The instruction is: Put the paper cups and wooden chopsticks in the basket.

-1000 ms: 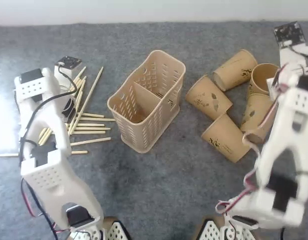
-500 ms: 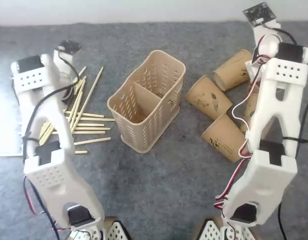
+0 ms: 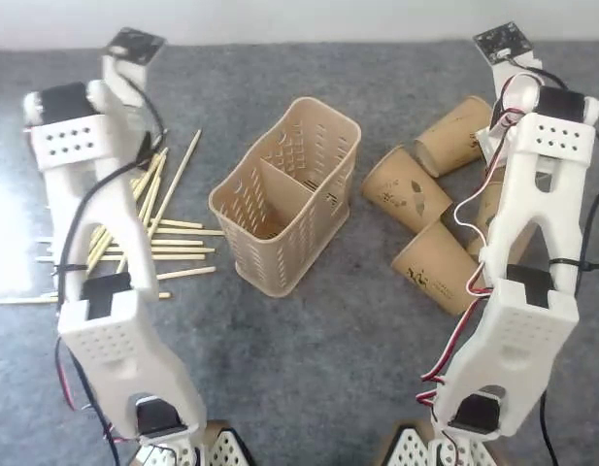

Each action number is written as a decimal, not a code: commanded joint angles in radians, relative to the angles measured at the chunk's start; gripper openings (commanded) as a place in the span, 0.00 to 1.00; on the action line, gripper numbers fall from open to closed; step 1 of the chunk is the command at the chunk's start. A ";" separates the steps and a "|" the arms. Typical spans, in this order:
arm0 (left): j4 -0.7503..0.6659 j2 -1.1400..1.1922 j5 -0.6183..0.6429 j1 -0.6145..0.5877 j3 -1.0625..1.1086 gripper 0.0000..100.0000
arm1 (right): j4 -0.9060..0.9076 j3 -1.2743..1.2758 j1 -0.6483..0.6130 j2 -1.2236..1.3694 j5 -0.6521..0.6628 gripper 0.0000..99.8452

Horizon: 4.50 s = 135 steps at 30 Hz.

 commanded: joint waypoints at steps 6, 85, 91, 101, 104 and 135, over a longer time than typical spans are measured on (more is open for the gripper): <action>0.026 -0.408 0.031 0.163 0.099 0.01 | -0.022 -0.054 0.030 0.010 0.017 0.09; -0.965 -0.617 0.374 -0.442 1.514 0.18 | 0.101 -0.144 -0.016 0.076 0.193 0.06; -0.921 -0.618 0.376 -0.400 1.478 0.18 | 0.102 -0.143 -0.016 0.077 0.213 0.01; -0.683 -0.773 0.365 -0.345 1.296 0.18 | 0.108 -0.141 -0.016 0.097 0.216 0.01; -0.707 -0.848 0.244 -0.328 1.305 0.18 | 0.107 -0.141 -0.018 0.124 0.215 0.01; -0.577 -0.115 -0.083 -0.245 0.817 0.12 | 0.165 -0.147 -0.025 0.137 0.213 0.01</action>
